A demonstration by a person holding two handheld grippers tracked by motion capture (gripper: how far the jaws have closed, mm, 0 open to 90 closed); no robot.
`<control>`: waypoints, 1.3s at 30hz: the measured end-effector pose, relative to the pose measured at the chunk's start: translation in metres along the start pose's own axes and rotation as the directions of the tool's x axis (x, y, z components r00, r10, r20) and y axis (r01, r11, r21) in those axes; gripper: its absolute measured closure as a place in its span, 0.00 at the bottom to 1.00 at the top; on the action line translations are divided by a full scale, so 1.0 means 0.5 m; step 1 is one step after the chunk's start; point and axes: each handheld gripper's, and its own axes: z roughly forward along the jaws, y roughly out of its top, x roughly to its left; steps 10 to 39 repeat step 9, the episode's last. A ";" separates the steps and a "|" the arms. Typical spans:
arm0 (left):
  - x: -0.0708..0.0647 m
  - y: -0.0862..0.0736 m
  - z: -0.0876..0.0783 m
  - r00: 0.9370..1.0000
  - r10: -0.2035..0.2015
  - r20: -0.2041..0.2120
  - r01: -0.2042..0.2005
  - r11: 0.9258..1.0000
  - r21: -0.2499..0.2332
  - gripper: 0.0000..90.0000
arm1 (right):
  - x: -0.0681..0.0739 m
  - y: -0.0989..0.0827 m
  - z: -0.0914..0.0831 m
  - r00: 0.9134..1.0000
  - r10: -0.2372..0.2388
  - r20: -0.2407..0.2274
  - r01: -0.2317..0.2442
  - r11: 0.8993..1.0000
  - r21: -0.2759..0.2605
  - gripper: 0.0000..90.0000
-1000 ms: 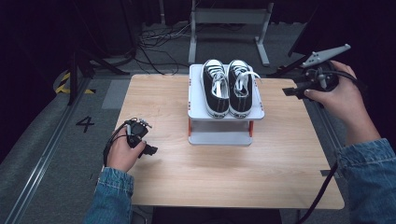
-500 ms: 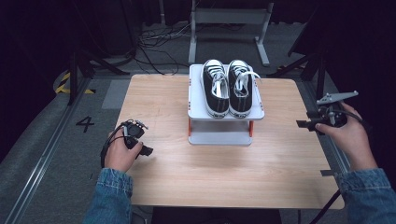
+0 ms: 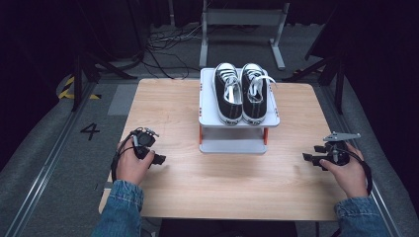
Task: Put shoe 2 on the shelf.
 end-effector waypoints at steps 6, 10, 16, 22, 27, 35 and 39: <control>0.006 -0.017 0.006 1.000 -0.028 -0.007 0.027 0.996 -0.080 0.20 | -0.012 -0.022 0.037 0.999 0.016 0.039 -0.016 1.000 -0.008 0.31; 0.010 -0.025 0.010 0.999 -0.035 0.009 0.036 0.997 -0.074 0.20 | -0.018 -0.028 0.050 0.999 0.010 0.050 -0.008 0.999 -0.039 0.25; 0.010 -0.025 0.010 0.999 -0.035 0.009 0.036 0.997 -0.074 0.20 | -0.018 -0.028 0.050 0.999 0.010 0.050 -0.008 0.999 -0.039 0.25; 0.010 -0.025 0.010 0.999 -0.035 0.009 0.036 0.997 -0.074 0.20 | -0.018 -0.028 0.050 0.999 0.010 0.050 -0.008 0.999 -0.039 0.25; 0.010 -0.025 0.010 0.999 -0.035 0.009 0.036 0.997 -0.074 0.20 | -0.018 -0.028 0.050 0.999 0.010 0.050 -0.008 0.999 -0.039 0.25; 0.010 -0.025 0.010 0.999 -0.035 0.009 0.036 0.997 -0.074 0.20 | -0.018 -0.028 0.050 0.999 0.010 0.050 -0.008 0.999 -0.039 0.25; 0.010 -0.025 0.010 0.999 -0.035 0.009 0.036 0.997 -0.074 0.20 | -0.018 -0.028 0.050 0.999 0.010 0.050 -0.008 0.999 -0.039 0.25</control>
